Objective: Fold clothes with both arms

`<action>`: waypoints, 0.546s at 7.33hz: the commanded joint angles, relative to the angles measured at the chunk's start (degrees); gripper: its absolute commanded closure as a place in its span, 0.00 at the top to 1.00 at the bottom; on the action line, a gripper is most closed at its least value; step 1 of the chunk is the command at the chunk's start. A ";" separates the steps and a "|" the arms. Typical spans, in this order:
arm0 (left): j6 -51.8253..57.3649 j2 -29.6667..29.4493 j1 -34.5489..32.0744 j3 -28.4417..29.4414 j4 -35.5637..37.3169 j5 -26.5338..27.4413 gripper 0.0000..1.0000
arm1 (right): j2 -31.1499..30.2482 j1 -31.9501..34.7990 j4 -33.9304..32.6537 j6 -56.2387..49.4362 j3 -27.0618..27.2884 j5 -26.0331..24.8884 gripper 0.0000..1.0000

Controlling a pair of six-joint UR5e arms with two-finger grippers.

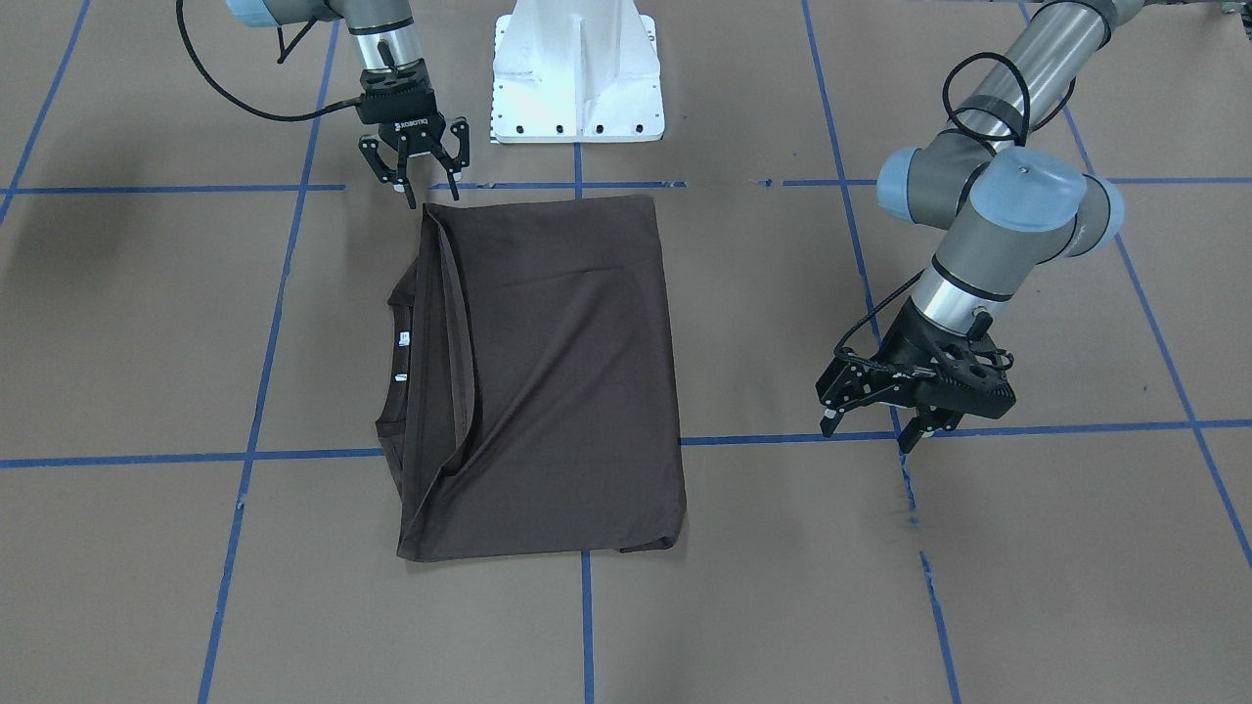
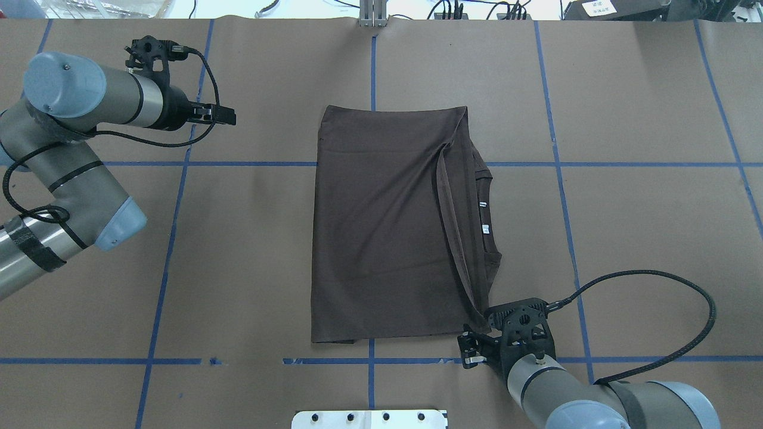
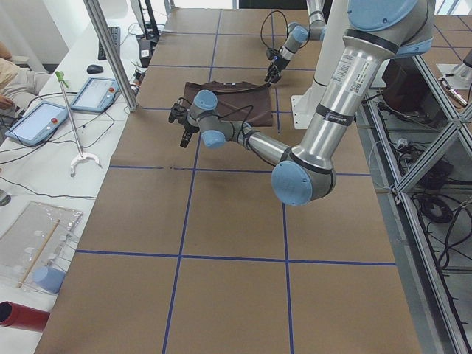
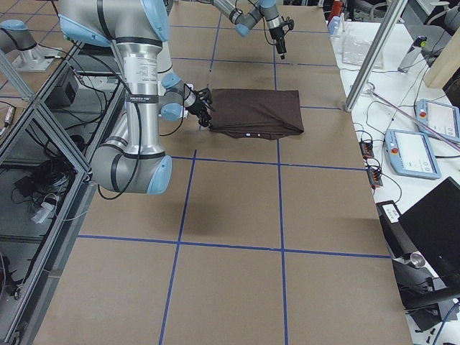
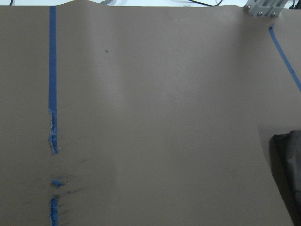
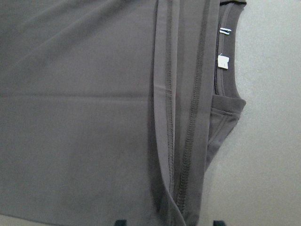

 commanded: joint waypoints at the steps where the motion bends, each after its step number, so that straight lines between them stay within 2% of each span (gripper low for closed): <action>1: -0.08 0.00 0.05 -0.08 -0.06 0.00 1.00 | -0.60 1.17 -0.14 -1.03 2.44 2.55 1.00; 2: -0.17 0.00 0.05 -0.08 -0.15 0.00 1.00 | 2.54 5.62 -0.93 -4.78 1.49 7.27 1.00; 3: -0.26 0.00 0.05 -0.25 -0.15 0.00 1.00 | 7.19 9.93 -1.02 -8.13 -3.92 10.45 1.00; 4: -0.35 0.00 0.14 -0.34 -0.15 -0.09 1.00 | 15.94 14.58 -3.81 -9.47 -12.15 14.49 1.00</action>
